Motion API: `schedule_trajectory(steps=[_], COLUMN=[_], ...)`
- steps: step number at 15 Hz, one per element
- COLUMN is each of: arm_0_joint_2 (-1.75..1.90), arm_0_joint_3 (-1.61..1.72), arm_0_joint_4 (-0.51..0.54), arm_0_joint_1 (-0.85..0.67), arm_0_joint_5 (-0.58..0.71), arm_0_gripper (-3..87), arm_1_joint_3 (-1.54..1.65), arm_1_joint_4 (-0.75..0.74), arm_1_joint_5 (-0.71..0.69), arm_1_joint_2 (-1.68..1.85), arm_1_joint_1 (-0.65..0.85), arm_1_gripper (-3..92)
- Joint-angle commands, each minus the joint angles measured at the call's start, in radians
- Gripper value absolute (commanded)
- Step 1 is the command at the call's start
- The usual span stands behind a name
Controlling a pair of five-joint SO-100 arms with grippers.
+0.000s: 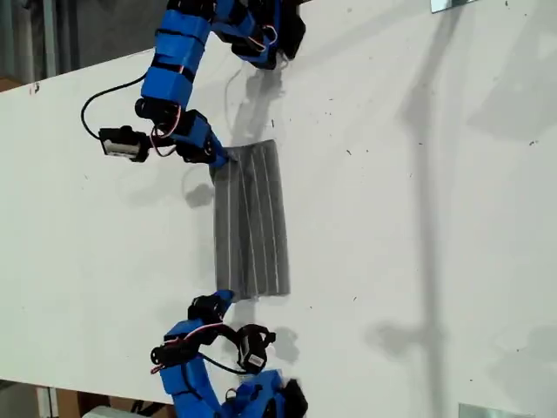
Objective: Grasp corners of a square towel and fold twice.
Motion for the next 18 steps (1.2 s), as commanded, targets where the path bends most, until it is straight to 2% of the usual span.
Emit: schedule_trajectory(steps=[1, 4, 10, 13, 18], arm_0_joint_2=[-0.087, -0.253, -0.186, -0.193, -0.279], arm_0_joint_3=[-0.021, -0.104, -0.133, -0.072, -0.054], arm_0_joint_4=[-0.04, -0.044, 0.034, -0.023, -0.086], arm_0_joint_1=[-0.072, -0.087, 0.207, 0.268, 0.298], arm_0_joint_5=[0.054, 0.071, -0.126, -0.186, -0.207], arm_0_gripper=[-0.2, -0.2, -0.2, -0.2, -0.2], arm_1_joint_3=[0.048, 0.12, 0.287, 0.38, 0.511], arm_1_joint_4=[-0.061, -0.121, -0.106, -0.132, -0.219], arm_1_joint_5=[-0.018, -0.035, 0.046, 0.126, 0.166], arm_1_joint_2=[-0.023, -0.092, 0.069, 0.127, 0.15], arm_1_joint_1=[0.046, 0.094, -0.091, -0.199, -0.239], arm_1_gripper=[-0.1, -0.1, -0.1, -0.1, -0.1])
